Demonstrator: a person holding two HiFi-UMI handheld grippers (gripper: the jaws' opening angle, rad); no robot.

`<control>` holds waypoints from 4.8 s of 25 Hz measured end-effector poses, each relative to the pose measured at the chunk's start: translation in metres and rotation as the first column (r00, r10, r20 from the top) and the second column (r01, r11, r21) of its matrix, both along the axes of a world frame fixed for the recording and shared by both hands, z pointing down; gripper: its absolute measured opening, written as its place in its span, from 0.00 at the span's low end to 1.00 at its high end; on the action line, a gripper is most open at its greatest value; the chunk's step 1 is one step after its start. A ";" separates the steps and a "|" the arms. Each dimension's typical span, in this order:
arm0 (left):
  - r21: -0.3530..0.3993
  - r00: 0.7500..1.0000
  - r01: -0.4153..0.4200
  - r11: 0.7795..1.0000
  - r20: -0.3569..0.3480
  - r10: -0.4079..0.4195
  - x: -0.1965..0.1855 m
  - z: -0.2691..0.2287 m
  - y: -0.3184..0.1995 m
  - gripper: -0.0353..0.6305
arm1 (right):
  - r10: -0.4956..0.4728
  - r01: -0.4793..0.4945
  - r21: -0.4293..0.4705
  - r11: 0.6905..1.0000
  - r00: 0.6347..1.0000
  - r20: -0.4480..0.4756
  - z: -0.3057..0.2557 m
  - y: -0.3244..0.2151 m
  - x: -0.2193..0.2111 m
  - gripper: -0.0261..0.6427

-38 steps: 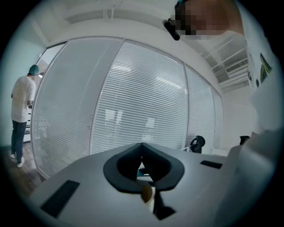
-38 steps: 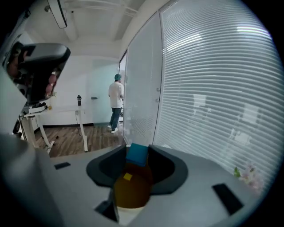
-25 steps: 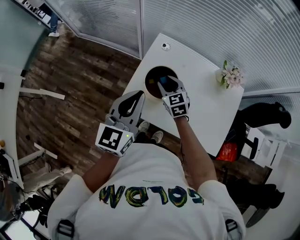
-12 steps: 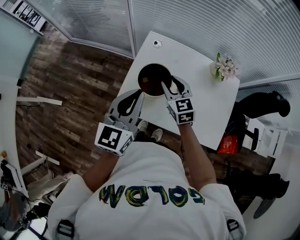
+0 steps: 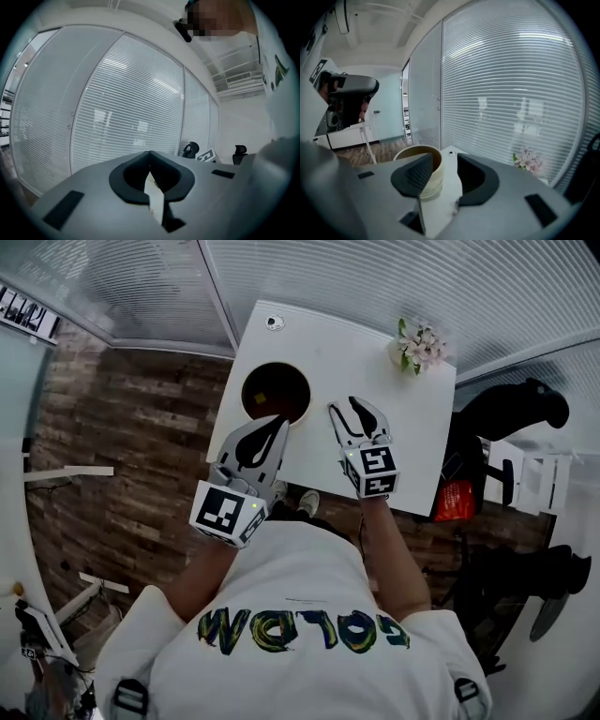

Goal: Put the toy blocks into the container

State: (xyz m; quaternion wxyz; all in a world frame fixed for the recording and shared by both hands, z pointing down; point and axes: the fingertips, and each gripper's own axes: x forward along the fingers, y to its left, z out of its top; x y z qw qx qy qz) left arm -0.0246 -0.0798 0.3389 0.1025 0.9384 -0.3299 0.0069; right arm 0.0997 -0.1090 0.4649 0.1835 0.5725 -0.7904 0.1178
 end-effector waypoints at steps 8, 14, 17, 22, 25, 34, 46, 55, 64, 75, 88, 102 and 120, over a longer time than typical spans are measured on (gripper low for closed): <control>-0.030 1.000 -0.009 0.999 0.016 0.010 0.004 0.013 0.004 0.07 | 0.025 -0.025 -0.043 0.999 1.000 -0.009 0.025 0.009 0.008 0.29; -0.087 0.999 -0.027 0.996 0.030 0.030 0.009 0.038 0.009 0.07 | 0.037 -0.035 -0.103 0.994 0.999 0.013 0.055 0.026 0.005 0.29; -0.095 0.999 -0.028 0.995 0.035 0.031 0.009 0.043 0.009 0.07 | 0.044 -0.043 -0.111 0.993 0.999 0.003 0.063 0.027 0.008 0.30; -0.093 0.997 -0.038 0.995 0.060 0.043 0.013 0.055 0.004 0.07 | 0.037 -0.043 -0.142 0.989 0.998 -0.044 0.090 0.017 0.019 0.30; -0.095 0.996 -0.045 0.994 0.068 0.052 0.013 0.063 0.003 0.07 | 0.031 -0.042 -0.170 0.985 0.997 -0.068 0.111 0.012 0.023 0.30; -0.127 0.995 -0.027 0.992 0.089 0.038 0.006 0.094 -0.006 0.07 | 0.017 -0.044 -0.249 0.967 0.994 -0.111 0.176 -0.006 0.038 0.31; -0.204 0.990 0.020 0.979 0.139 0.009 -0.016 0.140 -0.003 0.07 | 0.010 -0.050 -0.353 0.934 0.994 -0.113 0.249 -0.012 0.041 0.35; -0.246 0.987 0.042 0.968 0.158 -0.002 -0.026 0.162 0.002 0.07 | 0.023 -0.066 -0.370 0.927 0.993 -0.120 0.276 -0.019 0.045 0.33; -0.243 0.987 0.054 0.969 0.159 -0.015 -0.030 0.163 -0.005 0.07 | 0.045 -0.078 -0.357 0.931 0.994 -0.098 0.273 -0.023 0.051 0.27; -0.151 0.993 0.042 0.988 0.117 -0.024 -0.013 0.115 -0.024 0.07 | 0.070 -0.093 -0.261 0.961 0.993 -0.095 0.195 -0.031 0.065 0.27; -0.067 0.995 0.049 0.997 0.090 -0.043 -0.010 0.063 -0.024 0.07 | 0.099 -0.104 -0.107 0.989 0.994 -0.054 0.061 -0.004 0.065 0.27; -0.014 0.996 0.067 0.998 0.054 -0.066 -0.013 0.021 -0.021 0.07 | 0.094 -0.093 0.029 0.995 0.994 -0.054 -0.059 0.039 0.052 0.27; -0.009 0.971 0.225 0.974 0.080 -0.223 -0.077 0.024 -0.018 0.07 | -0.134 0.135 0.047 0.990 0.991 -0.011 -0.064 0.020 -0.042 0.27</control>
